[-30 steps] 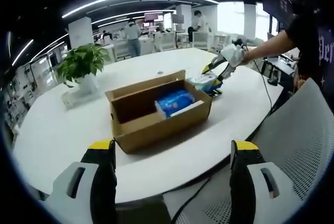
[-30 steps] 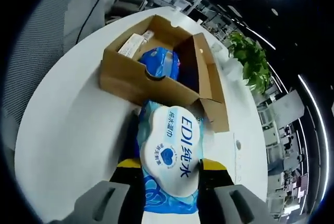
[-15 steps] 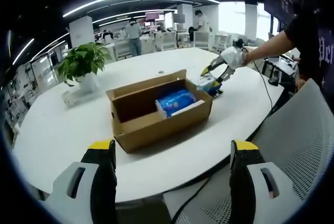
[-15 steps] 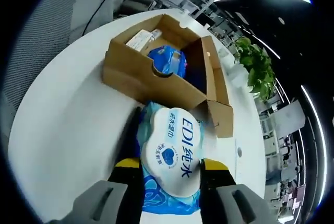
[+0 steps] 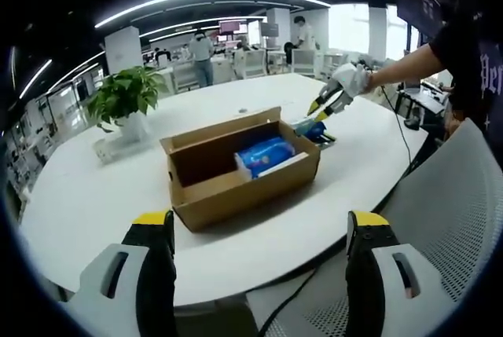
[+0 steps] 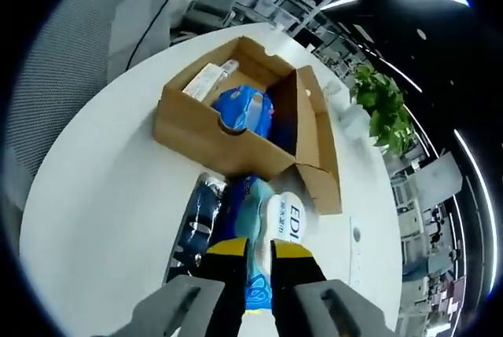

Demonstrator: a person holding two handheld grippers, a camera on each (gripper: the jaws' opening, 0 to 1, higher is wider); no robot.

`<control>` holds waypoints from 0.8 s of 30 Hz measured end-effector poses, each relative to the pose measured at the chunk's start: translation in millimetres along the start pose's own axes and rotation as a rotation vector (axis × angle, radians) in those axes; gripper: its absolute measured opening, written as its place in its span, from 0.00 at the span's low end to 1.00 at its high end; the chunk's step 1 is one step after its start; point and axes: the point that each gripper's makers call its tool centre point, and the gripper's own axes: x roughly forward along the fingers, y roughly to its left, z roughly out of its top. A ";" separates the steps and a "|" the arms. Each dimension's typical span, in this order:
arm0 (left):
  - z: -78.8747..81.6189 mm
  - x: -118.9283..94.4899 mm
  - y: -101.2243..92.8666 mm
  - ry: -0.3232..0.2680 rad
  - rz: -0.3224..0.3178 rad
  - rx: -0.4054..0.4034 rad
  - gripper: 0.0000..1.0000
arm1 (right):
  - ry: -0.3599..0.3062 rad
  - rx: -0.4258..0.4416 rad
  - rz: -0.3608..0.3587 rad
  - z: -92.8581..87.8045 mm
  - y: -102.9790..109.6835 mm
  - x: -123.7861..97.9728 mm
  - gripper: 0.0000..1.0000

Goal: Operate the shoe box by opening the lid, removing the specified soft item, and placing it in the target area until the item is outside and the box remains undamaged.

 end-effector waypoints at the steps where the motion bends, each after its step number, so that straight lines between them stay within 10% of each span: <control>1: -0.1 0.0 0.1 0.000 -0.001 0.001 0.88 | 0.001 0.007 -0.002 -0.3 -2.1 0.2 0.13; 24: 1.6 0.2 -1.9 -0.007 -0.006 -0.005 0.88 | 0.072 0.231 0.095 -12.6 -16.0 7.3 0.52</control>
